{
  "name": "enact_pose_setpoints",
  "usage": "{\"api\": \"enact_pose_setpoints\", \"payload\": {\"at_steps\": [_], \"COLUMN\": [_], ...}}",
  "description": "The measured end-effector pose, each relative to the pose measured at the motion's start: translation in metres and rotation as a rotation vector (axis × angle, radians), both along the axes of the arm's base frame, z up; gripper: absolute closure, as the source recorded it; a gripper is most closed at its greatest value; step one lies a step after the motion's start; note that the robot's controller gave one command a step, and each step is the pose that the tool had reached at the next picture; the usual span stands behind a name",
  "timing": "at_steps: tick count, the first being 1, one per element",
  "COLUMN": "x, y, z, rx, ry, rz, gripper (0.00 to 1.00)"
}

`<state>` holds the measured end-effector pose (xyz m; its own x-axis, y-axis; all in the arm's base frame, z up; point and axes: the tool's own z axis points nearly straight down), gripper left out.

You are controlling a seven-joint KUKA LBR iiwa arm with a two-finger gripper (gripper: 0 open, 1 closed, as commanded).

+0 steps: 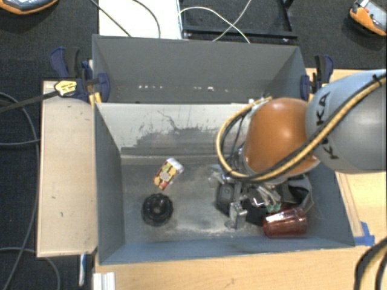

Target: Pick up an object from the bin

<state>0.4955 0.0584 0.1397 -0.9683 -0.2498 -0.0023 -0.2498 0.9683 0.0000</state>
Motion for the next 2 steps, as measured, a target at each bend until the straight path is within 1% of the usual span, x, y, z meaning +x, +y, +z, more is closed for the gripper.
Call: {"api": "enact_pose_setpoints", "payload": {"at_steps": [1, 2], "x": [0.0, -0.007], "y": [0.047, 0.112], "z": [-0.033, -0.07], "rx": [0.001, 0.001], "ry": [0.01, 0.003], "rz": [0.033, 0.245], "gripper": [0.0, 0.0]}}
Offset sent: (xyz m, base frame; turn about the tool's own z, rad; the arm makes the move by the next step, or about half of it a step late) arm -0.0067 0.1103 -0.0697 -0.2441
